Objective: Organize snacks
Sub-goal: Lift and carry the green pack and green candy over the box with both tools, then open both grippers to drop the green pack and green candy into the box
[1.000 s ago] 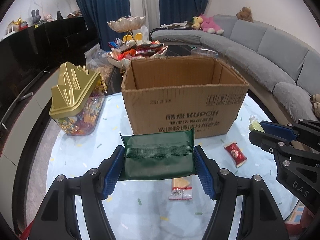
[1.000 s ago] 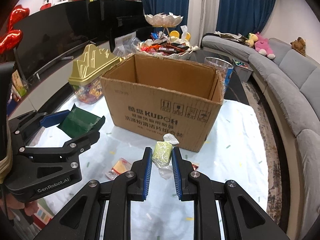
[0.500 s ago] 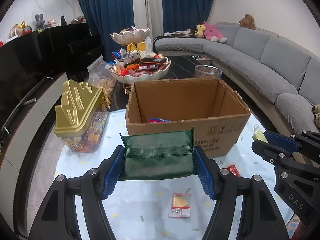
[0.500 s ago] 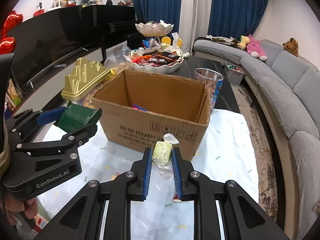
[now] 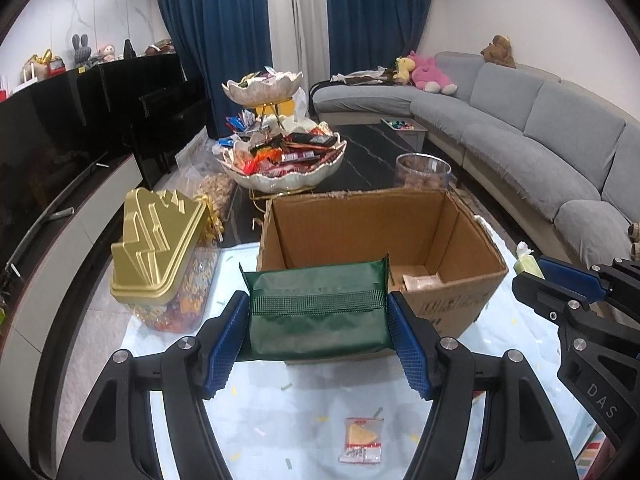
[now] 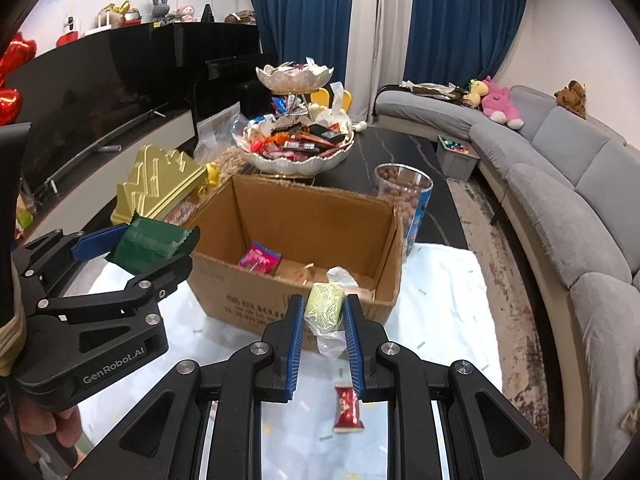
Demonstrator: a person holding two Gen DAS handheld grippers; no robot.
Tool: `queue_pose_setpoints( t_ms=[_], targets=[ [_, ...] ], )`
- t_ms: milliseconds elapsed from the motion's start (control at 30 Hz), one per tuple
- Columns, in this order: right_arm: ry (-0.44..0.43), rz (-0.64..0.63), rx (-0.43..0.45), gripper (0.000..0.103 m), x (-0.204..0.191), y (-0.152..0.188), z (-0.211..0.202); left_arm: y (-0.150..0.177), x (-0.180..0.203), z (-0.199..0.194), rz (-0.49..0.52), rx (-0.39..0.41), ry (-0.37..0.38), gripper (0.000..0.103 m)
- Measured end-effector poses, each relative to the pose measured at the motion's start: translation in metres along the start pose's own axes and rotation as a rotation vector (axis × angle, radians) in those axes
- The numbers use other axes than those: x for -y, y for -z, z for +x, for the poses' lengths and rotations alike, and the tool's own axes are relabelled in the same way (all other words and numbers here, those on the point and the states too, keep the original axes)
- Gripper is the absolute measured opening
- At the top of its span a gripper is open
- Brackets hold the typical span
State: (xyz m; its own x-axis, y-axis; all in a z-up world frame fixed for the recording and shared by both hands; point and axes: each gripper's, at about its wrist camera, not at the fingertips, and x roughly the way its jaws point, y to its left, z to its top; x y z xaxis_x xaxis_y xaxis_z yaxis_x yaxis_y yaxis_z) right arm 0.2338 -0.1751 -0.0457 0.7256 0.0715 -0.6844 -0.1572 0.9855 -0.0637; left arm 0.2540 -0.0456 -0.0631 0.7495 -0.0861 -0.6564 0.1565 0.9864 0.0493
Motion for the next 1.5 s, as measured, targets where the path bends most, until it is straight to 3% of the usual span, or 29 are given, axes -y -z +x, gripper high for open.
queue_pose_setpoints(
  t_ms=[833,1500],
  targets=[
    [0.018,0.046,0.008,0.022,0.016,-0.046,0.036,-0.04,-0.005,0.038,-0.031,-0.011,-0.001,0.068],
    [0.008,0.048,-0.069,0.022,0.022,-0.053,0.09,-0.043,-0.011,0.085,-0.047,-0.088,0.006,0.068]
  ],
)
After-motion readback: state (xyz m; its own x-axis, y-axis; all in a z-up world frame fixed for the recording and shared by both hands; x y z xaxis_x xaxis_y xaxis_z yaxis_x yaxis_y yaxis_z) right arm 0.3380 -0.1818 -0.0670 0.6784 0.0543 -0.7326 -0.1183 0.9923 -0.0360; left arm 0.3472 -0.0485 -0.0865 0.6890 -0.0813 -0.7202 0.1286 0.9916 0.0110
